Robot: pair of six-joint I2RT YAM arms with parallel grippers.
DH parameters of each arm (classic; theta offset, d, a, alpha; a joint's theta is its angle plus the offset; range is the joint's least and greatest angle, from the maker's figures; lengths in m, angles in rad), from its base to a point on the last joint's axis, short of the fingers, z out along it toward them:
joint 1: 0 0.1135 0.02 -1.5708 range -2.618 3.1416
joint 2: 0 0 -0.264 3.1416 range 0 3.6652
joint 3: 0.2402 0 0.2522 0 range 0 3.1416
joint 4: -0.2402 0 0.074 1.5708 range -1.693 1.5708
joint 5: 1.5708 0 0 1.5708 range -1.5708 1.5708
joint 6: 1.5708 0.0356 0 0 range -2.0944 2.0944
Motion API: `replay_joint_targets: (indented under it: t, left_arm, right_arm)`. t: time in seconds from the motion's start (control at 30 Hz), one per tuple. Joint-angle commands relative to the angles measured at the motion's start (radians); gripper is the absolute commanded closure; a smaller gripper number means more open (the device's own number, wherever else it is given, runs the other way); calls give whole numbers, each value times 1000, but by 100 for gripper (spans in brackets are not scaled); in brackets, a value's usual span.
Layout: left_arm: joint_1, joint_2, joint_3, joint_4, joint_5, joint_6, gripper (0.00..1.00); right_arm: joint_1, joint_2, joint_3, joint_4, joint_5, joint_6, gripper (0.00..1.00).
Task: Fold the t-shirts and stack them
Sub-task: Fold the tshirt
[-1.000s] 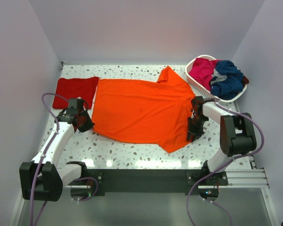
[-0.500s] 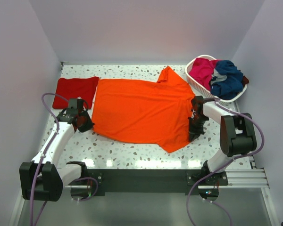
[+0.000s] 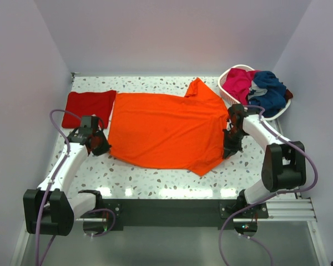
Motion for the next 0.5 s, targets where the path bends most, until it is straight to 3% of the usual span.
replay_joint_targets:
  t: [0.0,0.3,0.47]
  left_arm:
    - [7,8,34,0,-2,32,100]
    - [7,16,42,2,2,29,100]
    - [7,30,57,-4,2,39,100]
  right_arm:
    - [-3,-20,31,-52,-48,-6,100]
    - [0,-21,142,-126,16,-30,100]
    - [8,-35,211,-117,-26,6,100]
